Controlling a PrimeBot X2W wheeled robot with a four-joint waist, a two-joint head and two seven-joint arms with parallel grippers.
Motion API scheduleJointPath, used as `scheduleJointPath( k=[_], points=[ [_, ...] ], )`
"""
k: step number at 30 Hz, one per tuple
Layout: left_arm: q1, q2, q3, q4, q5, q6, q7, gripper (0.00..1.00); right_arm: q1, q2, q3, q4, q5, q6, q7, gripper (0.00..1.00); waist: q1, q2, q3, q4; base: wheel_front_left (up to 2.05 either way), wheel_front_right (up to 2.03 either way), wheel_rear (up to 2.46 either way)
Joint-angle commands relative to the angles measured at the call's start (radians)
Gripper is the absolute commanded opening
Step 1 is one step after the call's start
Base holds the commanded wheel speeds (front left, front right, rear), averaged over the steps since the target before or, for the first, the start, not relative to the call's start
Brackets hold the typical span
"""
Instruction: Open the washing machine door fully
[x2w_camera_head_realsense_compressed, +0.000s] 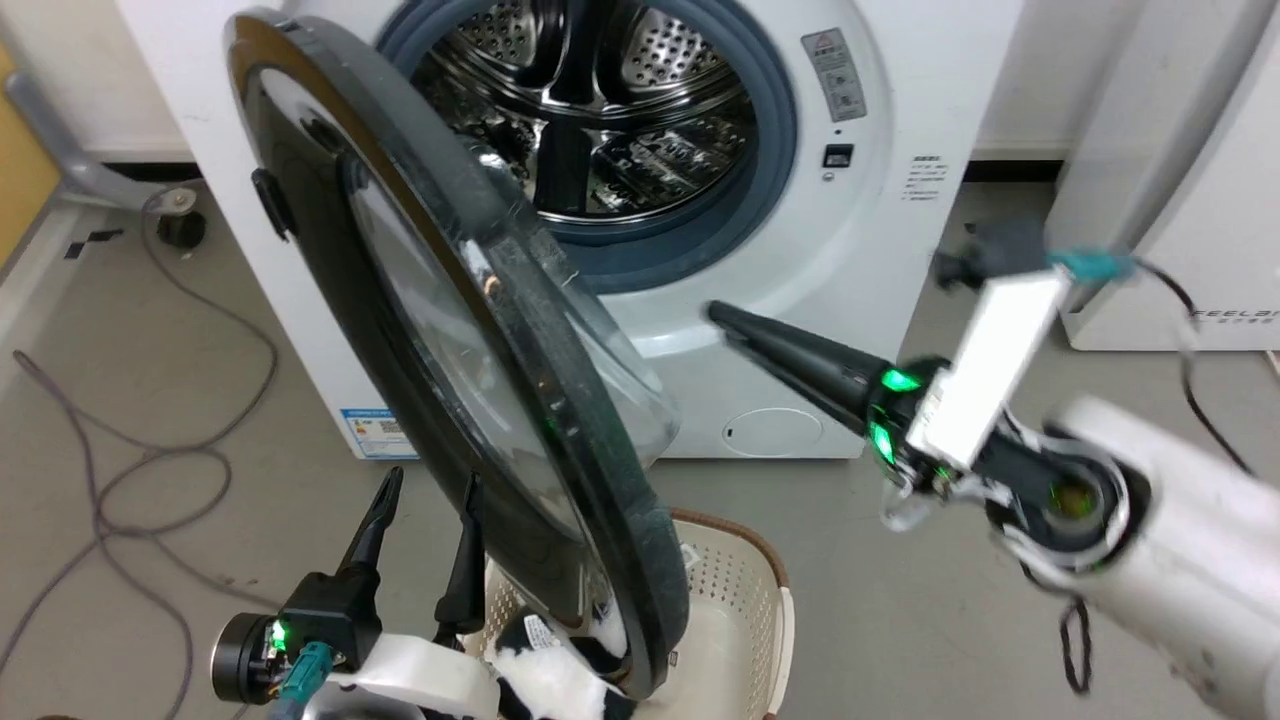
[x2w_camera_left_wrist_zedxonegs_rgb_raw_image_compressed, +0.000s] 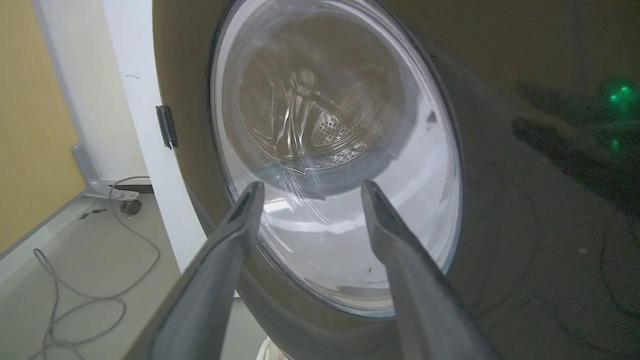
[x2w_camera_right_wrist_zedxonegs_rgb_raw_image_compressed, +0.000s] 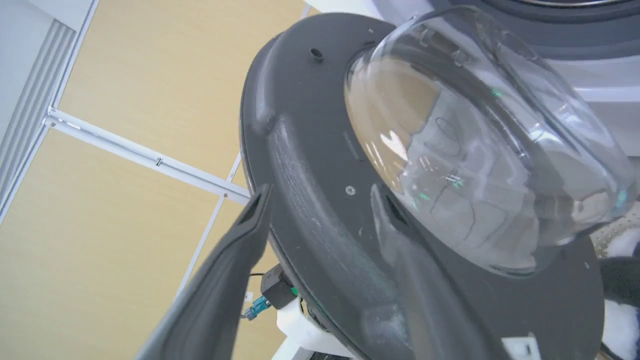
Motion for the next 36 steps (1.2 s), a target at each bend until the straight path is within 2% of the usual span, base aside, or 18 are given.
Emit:
scheduleJointPath(
  k=[1, 6, 9, 12, 16, 19, 22, 25, 27, 30, 32, 36],
  points=[
    [0.017, 0.001, 0.002, 0.000, 0.001, 0.004, -0.006, 1.00, 0.046, -0.016, -0.008, -0.008, -0.027, 0.001, -0.051, 1.00, 0.0001, -0.0001, -0.006, -0.008, 0.00, 0.00, 0.00],
    [0.042, 0.006, 0.007, 0.007, 0.004, 0.007, -0.006, 1.00, 0.229, -0.071, -0.006, -0.013, -0.143, 0.001, -0.335, 1.00, 0.0001, -0.0001, -0.030, -0.025, 0.00, 0.00, 0.00],
    [0.057, 0.010, 0.012, 0.012, 0.004, 0.008, -0.006, 1.00, 0.341, -0.084, -0.072, 0.012, -0.184, 0.001, -0.368, 1.00, 0.0001, -0.0001, -0.043, -0.036, 0.00, 0.00, 0.00],
    [0.068, 0.014, 0.017, 0.019, 0.004, 0.011, -0.006, 1.00, 0.474, -0.045, -0.258, 0.103, -0.307, 0.001, -0.369, 1.00, 0.0001, -0.0001, -0.047, -0.048, 0.00, 0.00, 0.00],
    [0.073, 0.017, 0.024, 0.030, 0.002, 0.013, -0.006, 1.00, 0.632, 0.073, -0.521, 0.209, -0.619, 0.001, -0.369, 1.00, 0.0001, -0.0001, -0.050, -0.058, 0.00, 0.00, 0.00],
    [0.073, 0.021, 0.032, 0.036, -0.001, 0.016, -0.006, 1.00, 0.739, 0.183, -0.745, 0.234, -0.935, 0.001, -0.370, 1.00, 0.0001, -0.0001, -0.051, -0.062, 0.00, 0.00, 0.00],
    [0.071, 0.022, 0.042, 0.039, -0.003, 0.020, -0.006, 1.00, 0.837, 0.296, -0.958, 0.182, -1.303, 0.001, -0.370, 1.00, 0.0001, -0.0001, -0.052, -0.061, 0.00, 0.00, 0.00],
    [0.069, 0.023, 0.051, 0.038, -0.006, 0.023, -0.006, 1.00, 0.928, 0.425, -1.106, 0.062, -1.606, 0.001, -0.369, 1.00, 0.0001, -0.0001, -0.051, -0.058, 0.00, 0.00, 0.00],
    [0.068, 0.024, 0.056, 0.036, -0.007, 0.024, -0.006, 1.00, 0.970, 0.467, -1.152, -0.032, -1.769, 0.001, -0.344, 1.00, 0.0001, -0.0001, -0.049, -0.057, 0.00, 0.00, 0.00],
    [0.064, 0.025, 0.059, 0.034, -0.007, 0.023, -0.006, 1.00, 1.021, 0.494, -1.167, -0.162, -1.938, 0.001, -0.277, 1.00, 0.0001, -0.0001, -0.044, -0.051, 0.00, 0.00, 0.00],
    [0.060, 0.027, 0.061, 0.033, -0.007, 0.021, -0.006, 1.00, 1.052, 0.499, -1.153, -0.229, -2.010, 0.001, -0.239, 1.00, 0.0001, -0.0001, -0.039, -0.047, 0.00, 0.00, 0.00],
    [0.052, 0.030, 0.063, 0.032, -0.006, 0.017, -0.006, 1.00, 1.097, 0.501, -1.118, -0.287, -2.052, 0.001, -0.194, 1.00, 0.0001, -0.0001, -0.029, -0.041, 0.00, 0.00, 0.00]
  ],
)
